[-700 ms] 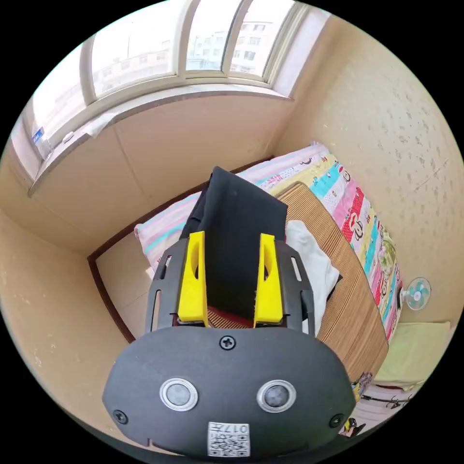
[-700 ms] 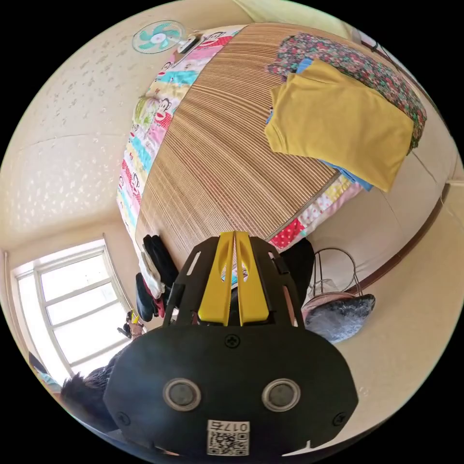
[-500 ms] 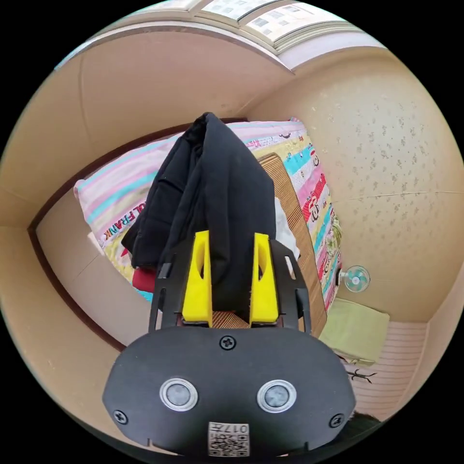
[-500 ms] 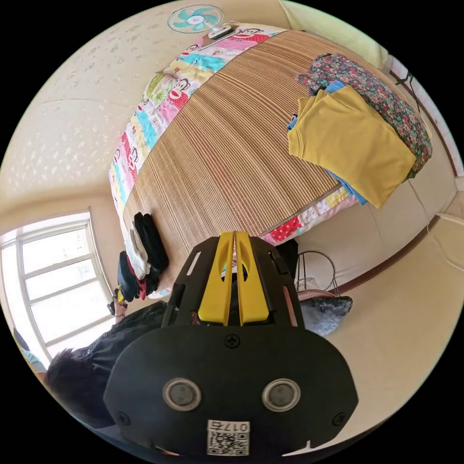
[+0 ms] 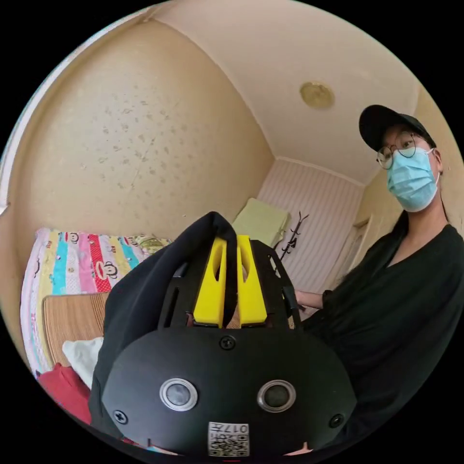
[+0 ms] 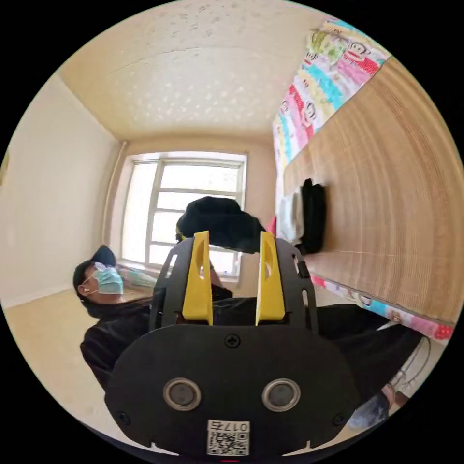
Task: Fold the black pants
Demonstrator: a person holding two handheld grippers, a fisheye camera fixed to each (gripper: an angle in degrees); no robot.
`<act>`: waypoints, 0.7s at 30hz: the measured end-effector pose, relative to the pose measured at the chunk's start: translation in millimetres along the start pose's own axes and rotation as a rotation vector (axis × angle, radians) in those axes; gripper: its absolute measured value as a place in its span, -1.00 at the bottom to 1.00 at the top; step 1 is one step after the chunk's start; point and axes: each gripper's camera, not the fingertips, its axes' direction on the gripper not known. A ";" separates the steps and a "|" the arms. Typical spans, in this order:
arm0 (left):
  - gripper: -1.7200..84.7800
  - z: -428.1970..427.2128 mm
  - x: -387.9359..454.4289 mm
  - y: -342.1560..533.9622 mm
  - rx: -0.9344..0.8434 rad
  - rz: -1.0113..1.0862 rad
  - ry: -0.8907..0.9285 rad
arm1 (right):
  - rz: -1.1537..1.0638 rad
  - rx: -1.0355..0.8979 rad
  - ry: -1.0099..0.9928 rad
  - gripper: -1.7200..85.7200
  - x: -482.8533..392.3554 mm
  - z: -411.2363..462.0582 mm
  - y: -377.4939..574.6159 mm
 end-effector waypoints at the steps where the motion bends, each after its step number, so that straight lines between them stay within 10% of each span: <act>1: -0.88 27.4 35.3 -4.3 -0.023 0.055 0.104 | 0.050 -0.088 -0.178 -0.54 16.9 28.7 -10.2; 5: -0.89 133.0 153.5 7.6 -0.255 0.220 0.431 | 0.156 -0.252 -0.763 -0.43 56.2 107.3 -17.4; 13: -0.87 237.6 231.4 82.0 -0.555 0.132 0.393 | -0.130 -0.221 -0.387 -0.81 45.7 45.1 6.1; 21: -0.70 228.1 176.4 78.3 -0.525 -0.101 0.590 | -0.652 -0.112 -0.465 -0.93 -51.4 -5.5 35.9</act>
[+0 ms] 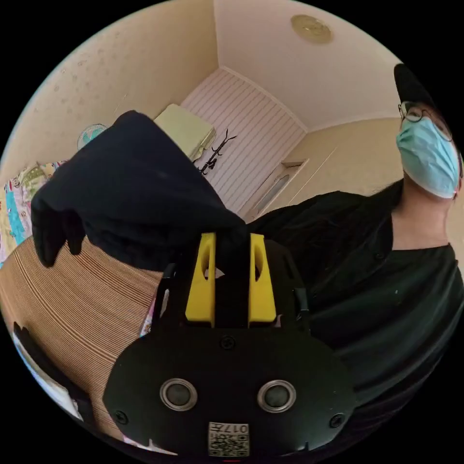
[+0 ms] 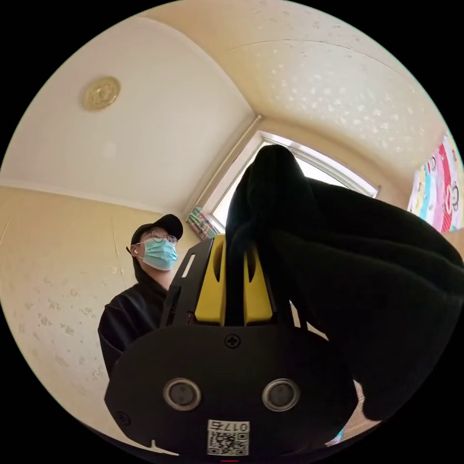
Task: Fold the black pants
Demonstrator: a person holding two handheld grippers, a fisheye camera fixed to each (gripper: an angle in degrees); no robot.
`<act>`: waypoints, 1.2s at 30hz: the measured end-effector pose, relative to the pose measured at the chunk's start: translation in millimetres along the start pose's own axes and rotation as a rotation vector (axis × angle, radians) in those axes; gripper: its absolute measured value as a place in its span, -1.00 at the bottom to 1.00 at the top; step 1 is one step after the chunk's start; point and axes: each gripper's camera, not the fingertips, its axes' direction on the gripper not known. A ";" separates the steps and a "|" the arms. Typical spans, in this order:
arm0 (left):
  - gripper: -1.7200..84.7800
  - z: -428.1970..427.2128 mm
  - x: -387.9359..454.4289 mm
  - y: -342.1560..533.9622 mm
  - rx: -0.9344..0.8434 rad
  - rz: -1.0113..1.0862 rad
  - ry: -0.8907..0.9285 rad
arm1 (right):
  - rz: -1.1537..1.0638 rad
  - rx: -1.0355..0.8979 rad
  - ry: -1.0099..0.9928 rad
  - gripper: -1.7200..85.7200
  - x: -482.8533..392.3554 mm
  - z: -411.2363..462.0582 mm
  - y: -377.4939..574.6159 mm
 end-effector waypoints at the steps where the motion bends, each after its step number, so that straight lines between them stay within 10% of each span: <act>1: -0.66 -21.9 -24.2 5.9 0.058 -0.068 0.119 | -0.067 -0.040 -0.012 -0.93 -12.8 8.9 -6.0; 7: -0.47 -108.8 -177.6 99.3 0.641 -0.619 0.500 | -0.325 -0.343 -0.163 -0.92 -47.3 77.1 -2.2; 14: -0.66 -23.2 -289.1 67.7 0.674 -0.784 0.907 | -0.295 -0.809 0.028 -0.93 -12.6 184.1 91.5; 28: -0.79 -66.7 -141.1 -8.3 0.508 -0.098 -0.039 | 0.259 -0.537 1.000 -0.74 34.1 150.6 178.5; 36: -0.80 73.5 -141.9 -18.7 0.048 -0.144 -0.394 | 0.336 -0.269 0.719 -0.53 110.2 247.0 152.7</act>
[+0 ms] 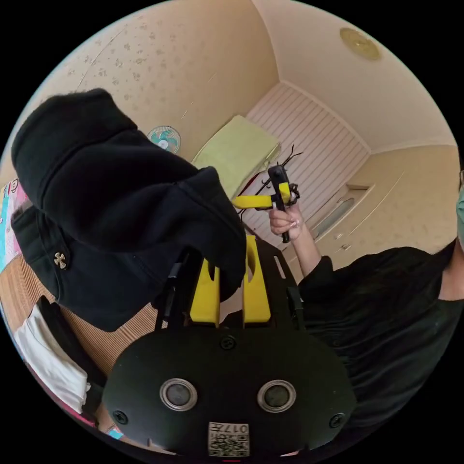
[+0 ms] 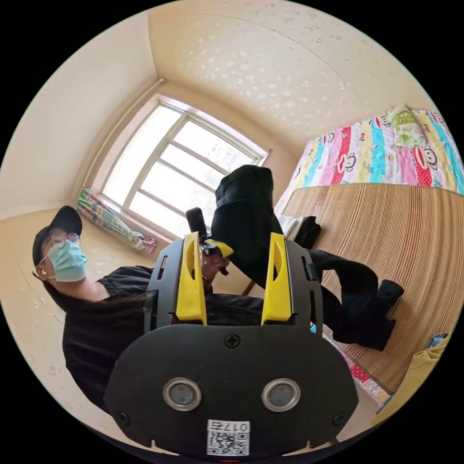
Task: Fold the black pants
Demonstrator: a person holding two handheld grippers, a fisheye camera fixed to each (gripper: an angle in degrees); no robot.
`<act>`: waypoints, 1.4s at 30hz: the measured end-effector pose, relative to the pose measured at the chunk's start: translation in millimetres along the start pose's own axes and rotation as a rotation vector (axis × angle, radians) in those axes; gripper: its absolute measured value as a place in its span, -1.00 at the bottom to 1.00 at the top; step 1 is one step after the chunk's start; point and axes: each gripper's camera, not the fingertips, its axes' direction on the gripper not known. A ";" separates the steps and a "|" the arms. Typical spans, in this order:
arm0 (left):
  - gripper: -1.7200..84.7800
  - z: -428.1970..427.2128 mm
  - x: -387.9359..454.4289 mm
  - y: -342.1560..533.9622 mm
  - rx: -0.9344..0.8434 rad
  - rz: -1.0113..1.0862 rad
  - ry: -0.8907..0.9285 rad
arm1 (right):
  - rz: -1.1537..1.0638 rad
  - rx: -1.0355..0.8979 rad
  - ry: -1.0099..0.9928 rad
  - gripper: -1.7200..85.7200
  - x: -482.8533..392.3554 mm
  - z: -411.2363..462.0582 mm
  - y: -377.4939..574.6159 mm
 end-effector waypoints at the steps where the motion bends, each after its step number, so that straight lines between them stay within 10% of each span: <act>1: -0.81 29.0 1.9 6.6 -0.076 0.002 -0.055 | 0.043 -0.080 0.026 -0.51 7.4 38.0 -14.5; 12: -0.80 207.5 14.4 88.8 -0.634 -0.004 -0.287 | 0.575 -0.742 0.222 -0.48 125.7 287.0 9.0; 21: -0.74 130.2 53.6 74.5 -0.415 0.150 -0.466 | 0.080 -0.407 0.406 -0.82 1.3 260.7 -11.5; 34: -0.48 -194.8 -102.4 73.4 0.349 -0.271 0.171 | -1.050 -0.264 0.630 -0.87 -382.4 153.0 29.7; 39: -0.35 -148.7 -146.6 9.1 0.101 -0.301 0.693 | -1.136 -0.234 0.585 -0.90 -426.6 118.9 31.1; 42: -0.53 -53.8 -107.4 -7.7 -0.072 -0.264 1.382 | -1.046 -0.205 0.559 -0.94 -410.1 99.7 23.1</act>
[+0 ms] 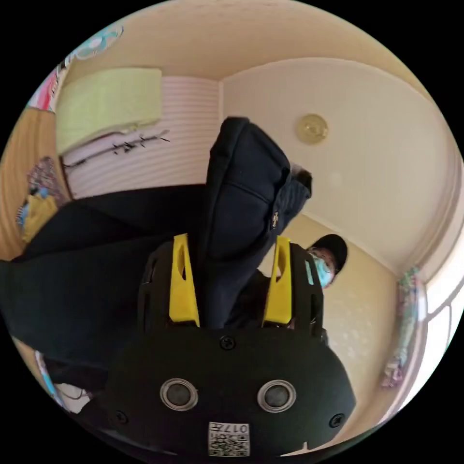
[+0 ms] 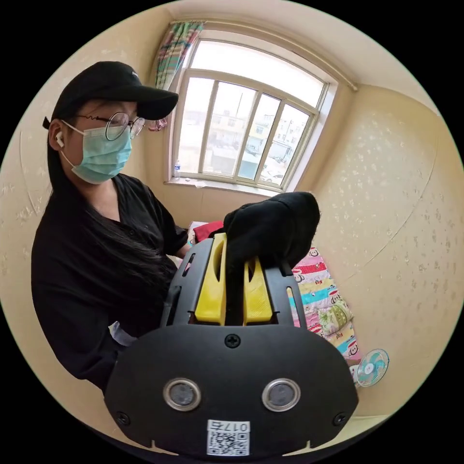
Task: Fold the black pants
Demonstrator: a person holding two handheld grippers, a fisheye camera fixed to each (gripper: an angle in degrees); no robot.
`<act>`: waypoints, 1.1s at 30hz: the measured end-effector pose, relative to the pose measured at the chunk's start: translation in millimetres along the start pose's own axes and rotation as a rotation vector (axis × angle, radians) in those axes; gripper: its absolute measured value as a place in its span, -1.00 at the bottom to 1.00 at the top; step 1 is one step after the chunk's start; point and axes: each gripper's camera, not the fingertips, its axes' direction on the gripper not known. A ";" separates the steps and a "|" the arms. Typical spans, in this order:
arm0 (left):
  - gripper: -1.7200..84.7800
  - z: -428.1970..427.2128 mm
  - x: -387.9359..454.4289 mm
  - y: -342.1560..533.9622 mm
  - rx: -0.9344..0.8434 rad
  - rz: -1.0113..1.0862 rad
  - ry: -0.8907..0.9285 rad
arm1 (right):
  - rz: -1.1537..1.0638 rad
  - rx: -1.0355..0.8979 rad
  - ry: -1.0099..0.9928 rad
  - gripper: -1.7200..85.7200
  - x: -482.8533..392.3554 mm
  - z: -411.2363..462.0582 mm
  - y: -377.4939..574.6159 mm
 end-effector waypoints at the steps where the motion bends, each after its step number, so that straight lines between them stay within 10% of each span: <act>1: -0.72 19.3 -14.9 -0.8 -0.003 0.016 0.225 | 0.059 0.004 0.016 -0.95 7.3 -1.9 13.2; 3: -0.78 17.7 -6.5 5.5 0.126 0.084 0.300 | 0.169 0.047 0.023 -0.96 16.8 -14.8 38.7; 11: -0.80 102.3 302.8 -0.8 0.102 0.809 -0.838 | 0.316 0.355 0.229 -0.96 3.3 -121.0 93.7; 16: -0.78 124.1 357.6 -121.2 0.204 0.808 -1.137 | 0.535 0.268 0.397 -0.93 159.7 -150.3 95.1; 20: -0.66 41.8 321.2 -305.3 0.357 0.589 -1.573 | 0.894 0.115 0.455 -0.81 402.8 -114.4 140.5; 23: -0.62 -79.7 284.5 -355.7 0.555 0.209 -1.552 | 1.196 -0.010 0.495 -0.73 499.8 -76.7 214.4; 33: -0.67 -326.0 67.8 -121.8 0.488 -0.537 -1.602 | 1.338 -0.542 -0.087 -0.74 477.8 139.8 514.5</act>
